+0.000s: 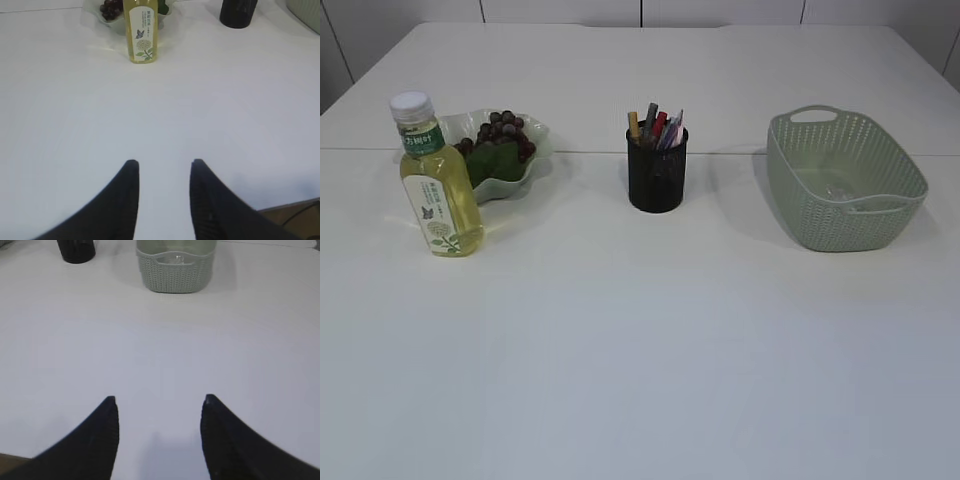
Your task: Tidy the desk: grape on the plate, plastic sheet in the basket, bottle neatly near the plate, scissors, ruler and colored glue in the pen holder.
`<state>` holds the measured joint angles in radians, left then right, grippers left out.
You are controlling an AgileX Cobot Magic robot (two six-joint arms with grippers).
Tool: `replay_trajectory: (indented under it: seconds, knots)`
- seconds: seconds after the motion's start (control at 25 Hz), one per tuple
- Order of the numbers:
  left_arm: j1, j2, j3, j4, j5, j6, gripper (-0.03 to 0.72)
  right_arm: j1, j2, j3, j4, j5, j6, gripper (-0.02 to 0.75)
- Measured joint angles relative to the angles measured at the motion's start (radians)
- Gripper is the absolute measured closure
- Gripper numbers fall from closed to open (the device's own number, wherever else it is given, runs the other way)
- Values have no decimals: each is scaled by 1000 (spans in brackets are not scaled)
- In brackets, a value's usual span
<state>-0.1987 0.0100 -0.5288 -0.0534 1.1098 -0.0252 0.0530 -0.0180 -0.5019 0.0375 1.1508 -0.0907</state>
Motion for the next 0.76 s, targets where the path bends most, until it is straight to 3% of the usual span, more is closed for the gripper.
replay_trajectory:
  seconds: [0.76]
  knots:
    - [6, 0, 0, 0, 0, 0, 435, -13, 0, 0, -2, 0, 0, 319]
